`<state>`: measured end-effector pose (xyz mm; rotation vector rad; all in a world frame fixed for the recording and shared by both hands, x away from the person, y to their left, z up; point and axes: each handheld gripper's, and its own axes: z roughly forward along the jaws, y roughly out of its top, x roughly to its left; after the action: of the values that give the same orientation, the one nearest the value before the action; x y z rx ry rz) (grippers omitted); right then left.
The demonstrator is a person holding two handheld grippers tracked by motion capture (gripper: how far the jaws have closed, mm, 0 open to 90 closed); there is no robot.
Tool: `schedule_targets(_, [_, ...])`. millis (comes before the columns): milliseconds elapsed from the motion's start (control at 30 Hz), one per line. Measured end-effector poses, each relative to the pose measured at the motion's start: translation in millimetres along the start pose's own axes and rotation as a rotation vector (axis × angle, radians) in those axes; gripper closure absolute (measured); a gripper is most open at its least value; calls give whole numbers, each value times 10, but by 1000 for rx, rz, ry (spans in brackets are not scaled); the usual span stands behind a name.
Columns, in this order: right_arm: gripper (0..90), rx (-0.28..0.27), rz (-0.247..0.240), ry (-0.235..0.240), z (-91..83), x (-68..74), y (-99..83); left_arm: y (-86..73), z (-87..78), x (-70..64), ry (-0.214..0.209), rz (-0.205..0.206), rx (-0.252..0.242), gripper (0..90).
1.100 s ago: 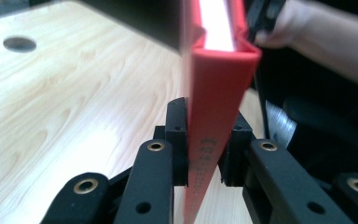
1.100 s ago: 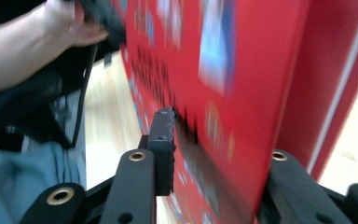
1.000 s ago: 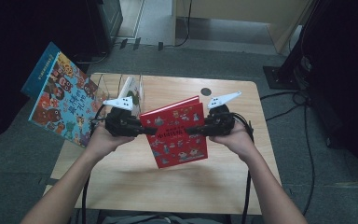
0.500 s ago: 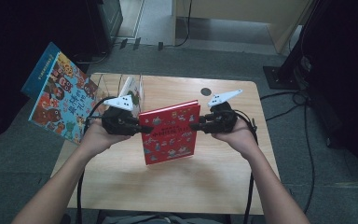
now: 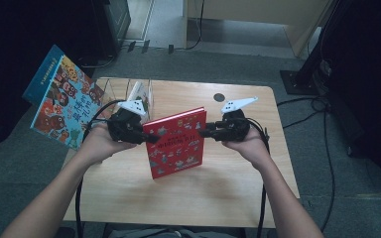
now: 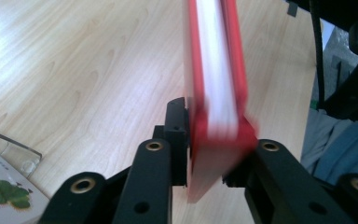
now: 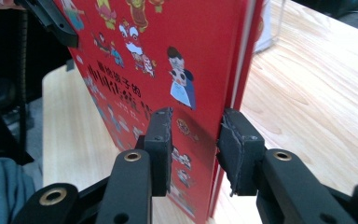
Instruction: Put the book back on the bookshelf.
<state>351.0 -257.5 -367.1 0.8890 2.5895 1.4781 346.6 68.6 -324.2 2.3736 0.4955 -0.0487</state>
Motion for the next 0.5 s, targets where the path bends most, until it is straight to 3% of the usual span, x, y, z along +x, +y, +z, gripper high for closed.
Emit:
schedule_targets(100, [643, 2, -5, 2, 38, 22, -1, 95, -1, -34, 20, 3, 62, 763])
schedule_targets(200, [642, -4, -6, 0, 46, 13, -2, 162, 8, -57, 41, -9, 91, 759])
schedule_targets(333, [644, -25, 3, 13, 46, -14, -28, 244, 19, -31, 33, -28, 139, 750])
schedule_targets(500, [643, -29, -11, 22, 82, 7, -17, 381, 37, -11, 23, -22, 186, 742])
